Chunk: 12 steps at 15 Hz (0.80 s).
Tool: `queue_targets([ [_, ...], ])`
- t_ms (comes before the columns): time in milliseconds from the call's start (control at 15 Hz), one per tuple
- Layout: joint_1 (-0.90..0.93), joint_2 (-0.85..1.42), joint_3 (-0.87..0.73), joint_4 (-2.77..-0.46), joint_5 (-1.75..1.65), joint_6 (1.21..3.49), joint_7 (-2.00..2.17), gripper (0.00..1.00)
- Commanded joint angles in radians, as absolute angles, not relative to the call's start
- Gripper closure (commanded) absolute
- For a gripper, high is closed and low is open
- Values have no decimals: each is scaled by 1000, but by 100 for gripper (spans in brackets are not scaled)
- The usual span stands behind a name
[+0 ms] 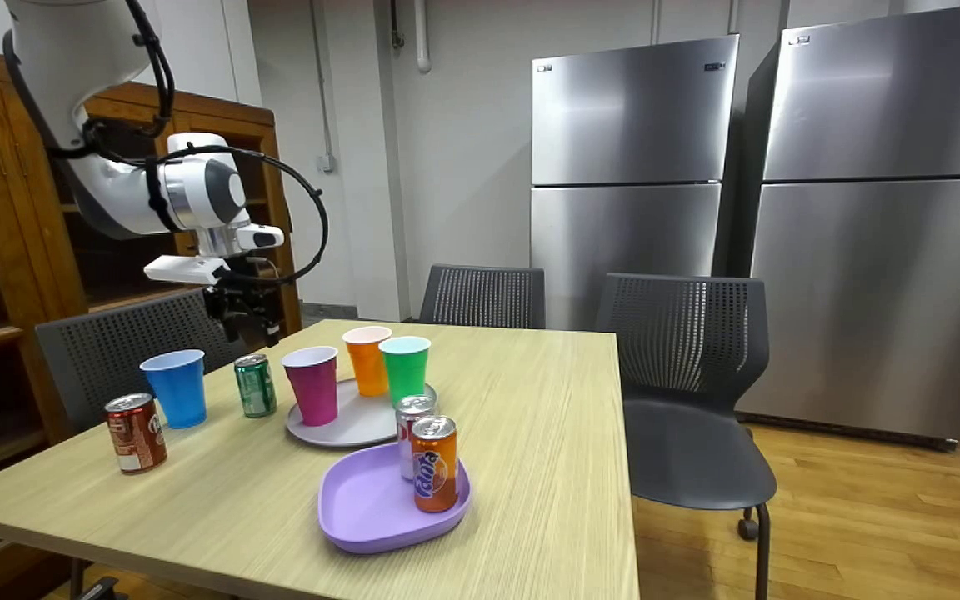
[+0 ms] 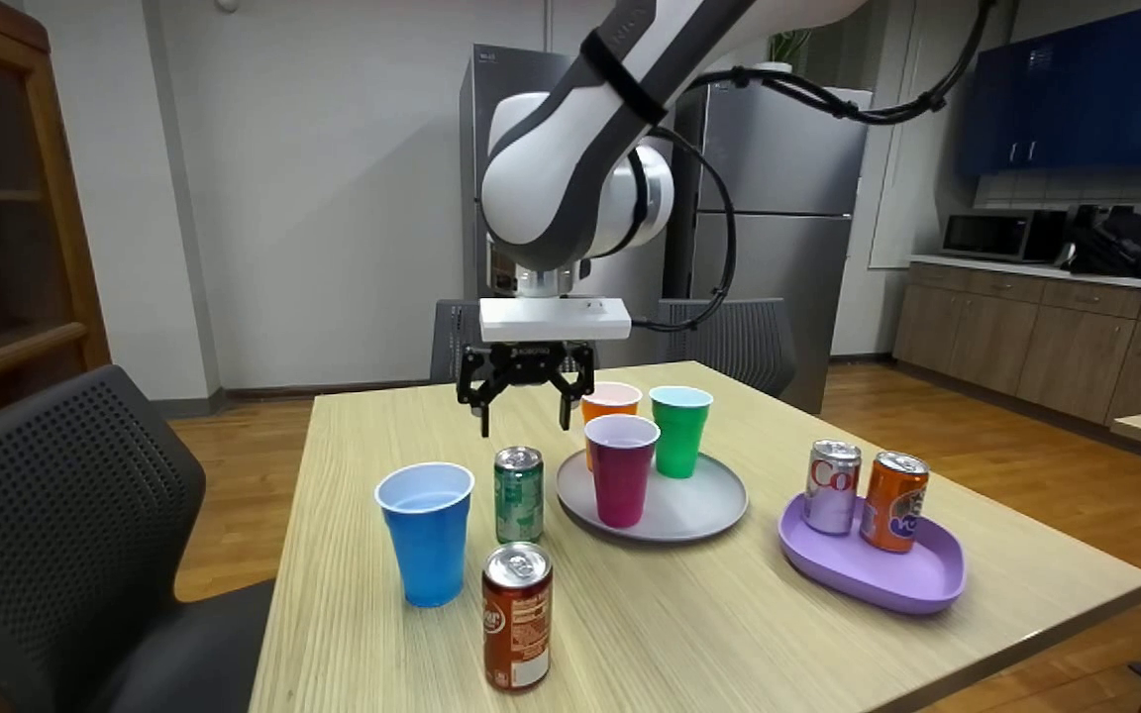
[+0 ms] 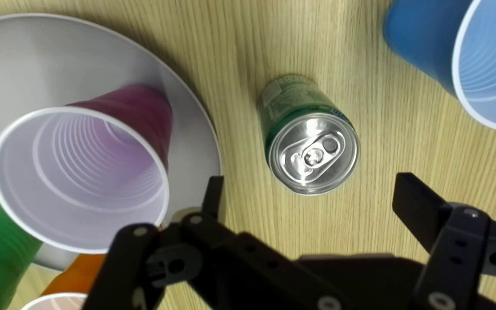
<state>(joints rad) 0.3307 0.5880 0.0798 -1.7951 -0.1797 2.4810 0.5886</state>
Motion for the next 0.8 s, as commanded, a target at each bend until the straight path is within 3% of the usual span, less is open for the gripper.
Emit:
queue_targets([
  [0,346,656,74,-1683,-139,2400,521,0],
  [733,357,754,59,-1571,-115,2309,490,0],
])
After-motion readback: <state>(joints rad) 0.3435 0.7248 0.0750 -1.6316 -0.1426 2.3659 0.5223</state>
